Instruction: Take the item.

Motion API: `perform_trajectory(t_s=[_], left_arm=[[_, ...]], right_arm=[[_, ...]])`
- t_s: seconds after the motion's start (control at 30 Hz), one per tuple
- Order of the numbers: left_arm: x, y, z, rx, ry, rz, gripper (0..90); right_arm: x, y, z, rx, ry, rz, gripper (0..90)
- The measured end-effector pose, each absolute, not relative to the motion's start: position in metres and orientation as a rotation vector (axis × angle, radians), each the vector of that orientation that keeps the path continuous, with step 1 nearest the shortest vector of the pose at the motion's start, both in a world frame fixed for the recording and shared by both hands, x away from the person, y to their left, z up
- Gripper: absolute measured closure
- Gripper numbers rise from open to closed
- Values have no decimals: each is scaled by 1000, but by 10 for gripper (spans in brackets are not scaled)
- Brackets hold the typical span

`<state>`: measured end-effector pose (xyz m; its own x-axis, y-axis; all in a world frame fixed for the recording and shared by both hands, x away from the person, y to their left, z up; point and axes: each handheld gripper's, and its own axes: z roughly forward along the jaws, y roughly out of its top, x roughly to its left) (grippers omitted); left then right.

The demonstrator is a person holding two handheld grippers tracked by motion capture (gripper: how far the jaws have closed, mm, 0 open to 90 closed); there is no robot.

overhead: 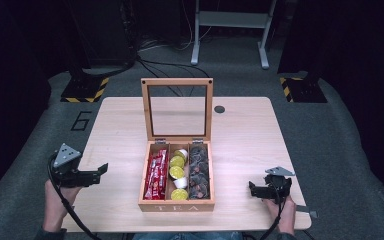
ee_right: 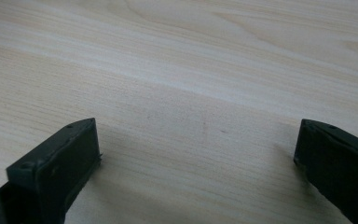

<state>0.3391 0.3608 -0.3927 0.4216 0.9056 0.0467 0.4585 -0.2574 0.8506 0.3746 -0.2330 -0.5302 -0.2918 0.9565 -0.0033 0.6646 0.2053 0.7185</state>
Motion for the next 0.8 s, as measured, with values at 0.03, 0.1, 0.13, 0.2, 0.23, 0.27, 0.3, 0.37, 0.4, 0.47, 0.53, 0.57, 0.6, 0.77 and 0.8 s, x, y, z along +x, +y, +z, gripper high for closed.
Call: perform_trajectory(t_s=[0.03,0.1,0.13,0.2,0.23,0.27,0.3,0.37,0.4,0.47,0.53,0.57,0.6,0.77,0.8], left_arm=[[338,353,-390,1884,1144,709,16],[338,345,-388,1897,1127,702,17],[339,341,-387,1905,1118,700,18],[339,337,-387,1911,1111,697,18],[341,328,-387,1920,1097,690,23],[341,328,-387,1920,1097,690,30],[342,323,-388,1924,1091,685,33],[347,310,-395,1945,1081,656,35],[347,310,-395,1945,1081,656,37],[350,302,-401,1951,1074,640,40],[354,296,-407,1953,1077,626,44],[357,292,-410,1957,1082,610,44],[358,290,-412,1966,1083,599,45],[362,270,-426,1990,1072,540,56],[362,270,-426,1990,1072,540,58]], right_arm=[[375,-233,-530,1503,2034,859,0],[375,-233,-530,1503,2034,859,0],[375,-233,-530,1503,2035,858,0],[375,-233,-530,1502,2034,859,0],[375,-233,-530,1503,2033,859,0],[375,-233,-530,1503,2033,859,0],[375,-233,-530,1503,2034,859,0],[375,-233,-530,1503,2033,859,0],[375,-233,-530,1503,2034,859,0],[375,-233,-530,1503,2034,859,0],[375,-233,-530,1503,2034,859,0],[375,-233,-530,1503,2033,859,0],[375,-233,-530,1503,2033,859,0],[375,-233,-530,1506,2032,858,0],[375,-233,-530,1506,2032,858,0]])
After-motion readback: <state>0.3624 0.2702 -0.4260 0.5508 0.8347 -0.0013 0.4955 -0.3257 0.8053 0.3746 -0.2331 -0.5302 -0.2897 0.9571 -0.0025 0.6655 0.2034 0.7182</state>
